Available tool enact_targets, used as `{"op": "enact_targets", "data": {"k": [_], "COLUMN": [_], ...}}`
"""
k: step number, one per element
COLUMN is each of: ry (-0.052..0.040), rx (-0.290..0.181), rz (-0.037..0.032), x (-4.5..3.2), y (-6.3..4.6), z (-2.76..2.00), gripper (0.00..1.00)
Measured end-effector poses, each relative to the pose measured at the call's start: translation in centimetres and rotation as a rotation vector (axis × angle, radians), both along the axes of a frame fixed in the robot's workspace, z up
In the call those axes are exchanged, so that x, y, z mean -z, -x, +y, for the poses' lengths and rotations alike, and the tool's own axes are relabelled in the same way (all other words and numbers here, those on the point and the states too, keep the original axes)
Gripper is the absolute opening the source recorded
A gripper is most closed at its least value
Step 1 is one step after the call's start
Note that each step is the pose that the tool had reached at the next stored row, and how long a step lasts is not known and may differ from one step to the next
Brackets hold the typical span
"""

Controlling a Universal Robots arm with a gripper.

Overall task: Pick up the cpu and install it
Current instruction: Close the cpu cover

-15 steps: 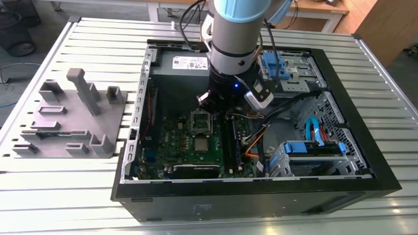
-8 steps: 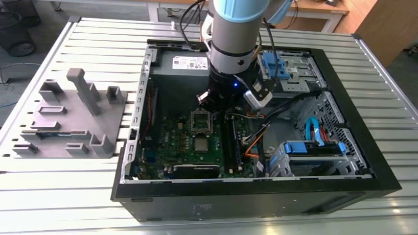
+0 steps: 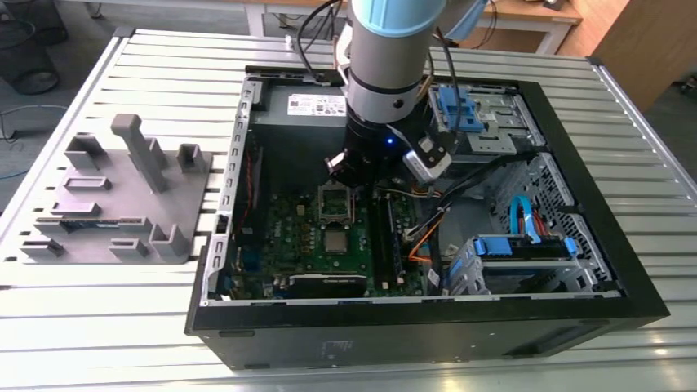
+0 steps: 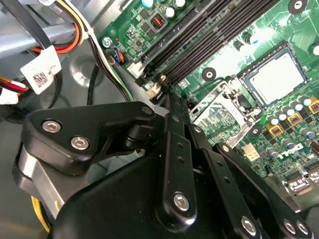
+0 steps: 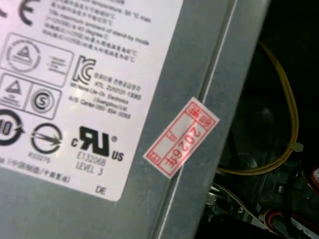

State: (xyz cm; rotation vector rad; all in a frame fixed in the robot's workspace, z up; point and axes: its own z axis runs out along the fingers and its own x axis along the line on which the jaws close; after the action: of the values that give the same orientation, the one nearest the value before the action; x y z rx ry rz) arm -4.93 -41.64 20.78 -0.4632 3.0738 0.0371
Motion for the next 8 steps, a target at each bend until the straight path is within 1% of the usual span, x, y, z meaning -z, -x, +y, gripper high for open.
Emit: {"op": "enact_targets", "data": {"k": [4,8], "ry": [-0.0011,-0.0091], "rx": [-0.002,-0.038], "rz": [0.0002,0.0001], "x": [0.00,0.00], "y": [0.07,0.00], "z": [-0.01,0.00], "gripper": [0.11,0.11]}}
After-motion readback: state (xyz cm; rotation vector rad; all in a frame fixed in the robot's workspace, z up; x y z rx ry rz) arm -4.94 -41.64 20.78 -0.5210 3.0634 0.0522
